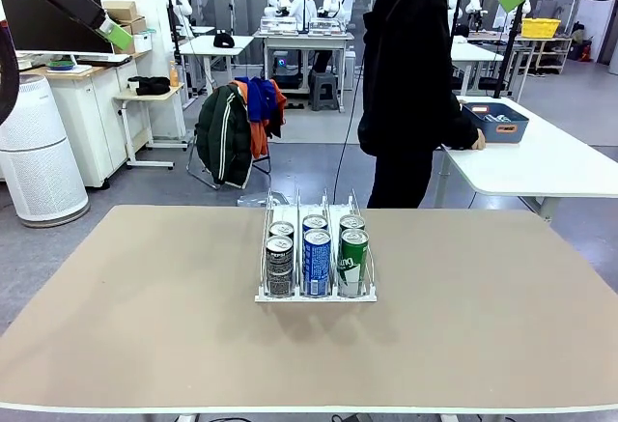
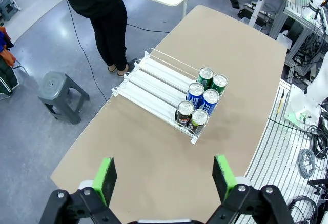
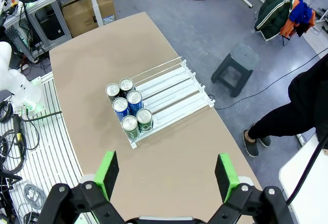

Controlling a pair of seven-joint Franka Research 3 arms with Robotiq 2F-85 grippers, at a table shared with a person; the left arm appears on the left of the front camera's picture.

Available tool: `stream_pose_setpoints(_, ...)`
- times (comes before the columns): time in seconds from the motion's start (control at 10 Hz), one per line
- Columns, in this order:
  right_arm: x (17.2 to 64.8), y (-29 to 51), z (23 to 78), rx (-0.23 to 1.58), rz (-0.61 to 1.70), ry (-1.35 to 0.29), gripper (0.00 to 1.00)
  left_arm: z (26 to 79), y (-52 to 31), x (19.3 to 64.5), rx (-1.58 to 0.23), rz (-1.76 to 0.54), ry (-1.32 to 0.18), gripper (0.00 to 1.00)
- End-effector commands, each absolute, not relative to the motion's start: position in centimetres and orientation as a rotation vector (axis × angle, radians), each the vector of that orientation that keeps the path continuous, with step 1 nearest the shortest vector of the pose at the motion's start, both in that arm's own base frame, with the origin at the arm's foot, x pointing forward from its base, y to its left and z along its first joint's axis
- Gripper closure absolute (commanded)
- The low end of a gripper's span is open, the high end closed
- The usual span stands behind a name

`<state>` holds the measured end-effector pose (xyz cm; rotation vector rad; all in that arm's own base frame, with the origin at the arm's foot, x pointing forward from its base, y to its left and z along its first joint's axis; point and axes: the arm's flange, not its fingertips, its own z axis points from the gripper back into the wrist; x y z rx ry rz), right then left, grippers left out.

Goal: Fill the beverage cans into the dispenser.
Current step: Pick up the Ionic drink handed by the human.

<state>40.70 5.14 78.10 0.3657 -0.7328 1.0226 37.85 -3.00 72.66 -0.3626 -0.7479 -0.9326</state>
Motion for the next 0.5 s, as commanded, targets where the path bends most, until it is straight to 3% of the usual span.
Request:
stream_pose_setpoints(0.0,40.76,5.24,78.08,0.377,1.025,-0.734,0.00,72.64,-3.08,37.80,-0.364,-0.936,-0.747,0.00)
stream_pose_setpoints(0.4,40.76,5.24,78.08,0.377,1.025,-0.734,0.00,72.64,-3.08,37.80,-0.364,-0.936,-0.747,0.00)
